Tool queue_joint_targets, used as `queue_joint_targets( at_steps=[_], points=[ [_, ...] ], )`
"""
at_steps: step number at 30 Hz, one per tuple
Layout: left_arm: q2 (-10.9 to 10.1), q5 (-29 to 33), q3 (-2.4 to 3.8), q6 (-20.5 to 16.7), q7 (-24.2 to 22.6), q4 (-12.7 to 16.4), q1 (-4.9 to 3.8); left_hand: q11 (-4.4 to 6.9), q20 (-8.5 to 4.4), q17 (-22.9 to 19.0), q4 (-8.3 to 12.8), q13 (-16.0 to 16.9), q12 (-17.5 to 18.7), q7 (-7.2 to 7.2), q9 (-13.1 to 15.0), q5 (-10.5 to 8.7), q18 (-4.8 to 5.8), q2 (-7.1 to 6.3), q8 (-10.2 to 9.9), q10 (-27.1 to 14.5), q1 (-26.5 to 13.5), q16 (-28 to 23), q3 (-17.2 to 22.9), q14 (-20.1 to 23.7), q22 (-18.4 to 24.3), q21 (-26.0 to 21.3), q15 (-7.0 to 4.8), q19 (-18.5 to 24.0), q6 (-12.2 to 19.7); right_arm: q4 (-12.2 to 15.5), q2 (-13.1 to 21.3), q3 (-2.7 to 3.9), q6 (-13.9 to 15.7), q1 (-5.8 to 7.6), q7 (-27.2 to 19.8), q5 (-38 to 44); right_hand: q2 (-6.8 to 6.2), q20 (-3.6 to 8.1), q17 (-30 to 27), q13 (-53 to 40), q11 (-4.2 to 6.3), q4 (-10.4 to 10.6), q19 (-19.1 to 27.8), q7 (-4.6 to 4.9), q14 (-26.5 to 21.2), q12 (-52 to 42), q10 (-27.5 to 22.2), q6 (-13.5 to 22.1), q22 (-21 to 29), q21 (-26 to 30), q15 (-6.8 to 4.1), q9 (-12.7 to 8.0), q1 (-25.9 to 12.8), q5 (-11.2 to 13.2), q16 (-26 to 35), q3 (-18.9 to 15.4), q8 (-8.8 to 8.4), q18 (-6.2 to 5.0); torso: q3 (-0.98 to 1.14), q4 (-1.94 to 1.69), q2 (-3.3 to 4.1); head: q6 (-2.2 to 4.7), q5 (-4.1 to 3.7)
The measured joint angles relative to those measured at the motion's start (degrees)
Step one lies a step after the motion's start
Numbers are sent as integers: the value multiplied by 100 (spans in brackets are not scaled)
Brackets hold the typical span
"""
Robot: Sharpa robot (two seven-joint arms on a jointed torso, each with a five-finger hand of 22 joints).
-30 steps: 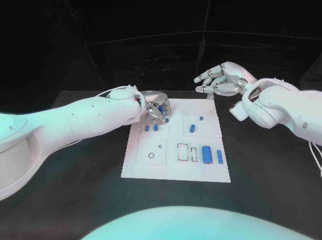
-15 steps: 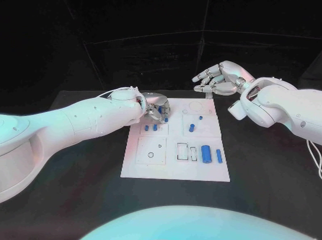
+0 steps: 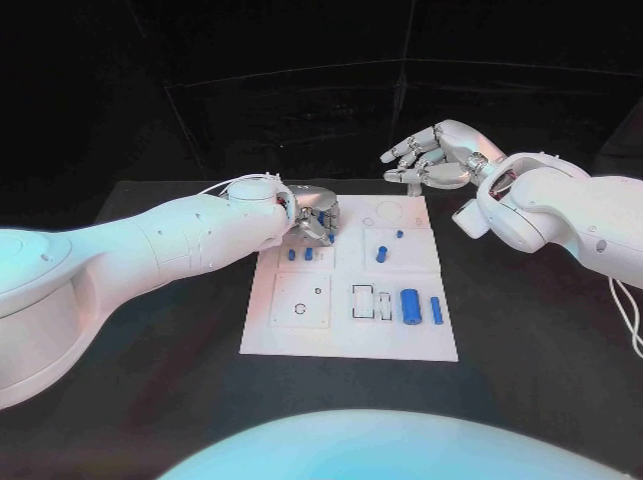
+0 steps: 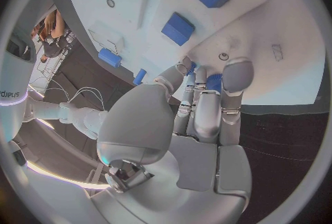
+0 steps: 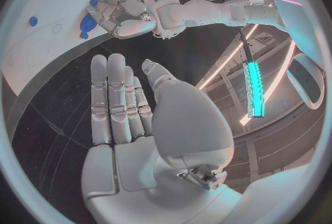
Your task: Assemble the parts on the task board
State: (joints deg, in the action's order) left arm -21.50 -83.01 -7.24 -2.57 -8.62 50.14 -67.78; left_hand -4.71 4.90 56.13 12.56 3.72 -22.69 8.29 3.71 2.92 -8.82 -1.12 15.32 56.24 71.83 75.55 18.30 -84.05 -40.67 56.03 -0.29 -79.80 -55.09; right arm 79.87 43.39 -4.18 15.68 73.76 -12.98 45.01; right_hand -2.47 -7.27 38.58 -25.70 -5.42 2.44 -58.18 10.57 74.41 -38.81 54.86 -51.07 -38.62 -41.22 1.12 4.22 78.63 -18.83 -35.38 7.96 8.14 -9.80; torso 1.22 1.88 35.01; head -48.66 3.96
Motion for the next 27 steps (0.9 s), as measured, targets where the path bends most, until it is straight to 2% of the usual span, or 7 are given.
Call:
queue_joint_targets(
  at_steps=[12,14,16,20,27],
  points=[
    [114,2,18,9,83,-132,10,20,1,-16,25,0,100,-18,14,0,-1,98,-22,123,8,0,120,0,-96,72,0,-40,-101,1,-16,0,-5,0,0,0,0,0,0,8,-22,0,0,0,0,-24,-22,0,6,0,0,0,0,0,0,0,29,0,0,2,-1,-19,-34],
    [124,3,22,10,88,-141,12,42,-19,-24,32,-15,142,-45,29,-1,-1,130,-22,239,39,0,178,2,-168,140,-5,-60,-214,1,-18,0,-6,0,0,0,0,0,0,8,-21,0,0,0,0,-24,-22,0,6,0,0,0,0,0,0,0,29,0,-1,2,-1,-27,-38],
    [134,3,25,9,91,-144,14,88,-29,-43,47,-20,140,-82,48,-3,-1,183,-23,404,41,0,239,0,-244,190,-64,-70,-353,1,-19,0,-7,0,0,0,0,0,0,8,-21,0,0,0,0,-24,-22,0,6,0,0,0,0,0,0,0,29,0,-2,1,-1,-35,-43],
    [138,4,25,-1,88,-128,27,144,-64,-80,72,6,135,-124,58,-4,-1,203,-17,594,61,0,311,7,-348,268,-97,-106,-514,-1,-21,0,-10,0,0,0,0,0,0,8,-21,0,0,0,0,-24,-21,0,6,0,0,0,0,0,0,0,29,0,-3,-9,-2,-36,-47],
    [79,5,21,-134,37,-65,55,165,-101,-145,111,3,242,-137,77,-8,-1,228,-15,716,74,0,381,-10,-526,378,-114,-142,-608,-1,-25,0,-14,0,0,0,0,0,0,7,-21,0,0,0,0,-24,-21,0,5,0,0,0,0,0,0,0,29,0,-5,-16,-5,-24,-44]
  ],
)
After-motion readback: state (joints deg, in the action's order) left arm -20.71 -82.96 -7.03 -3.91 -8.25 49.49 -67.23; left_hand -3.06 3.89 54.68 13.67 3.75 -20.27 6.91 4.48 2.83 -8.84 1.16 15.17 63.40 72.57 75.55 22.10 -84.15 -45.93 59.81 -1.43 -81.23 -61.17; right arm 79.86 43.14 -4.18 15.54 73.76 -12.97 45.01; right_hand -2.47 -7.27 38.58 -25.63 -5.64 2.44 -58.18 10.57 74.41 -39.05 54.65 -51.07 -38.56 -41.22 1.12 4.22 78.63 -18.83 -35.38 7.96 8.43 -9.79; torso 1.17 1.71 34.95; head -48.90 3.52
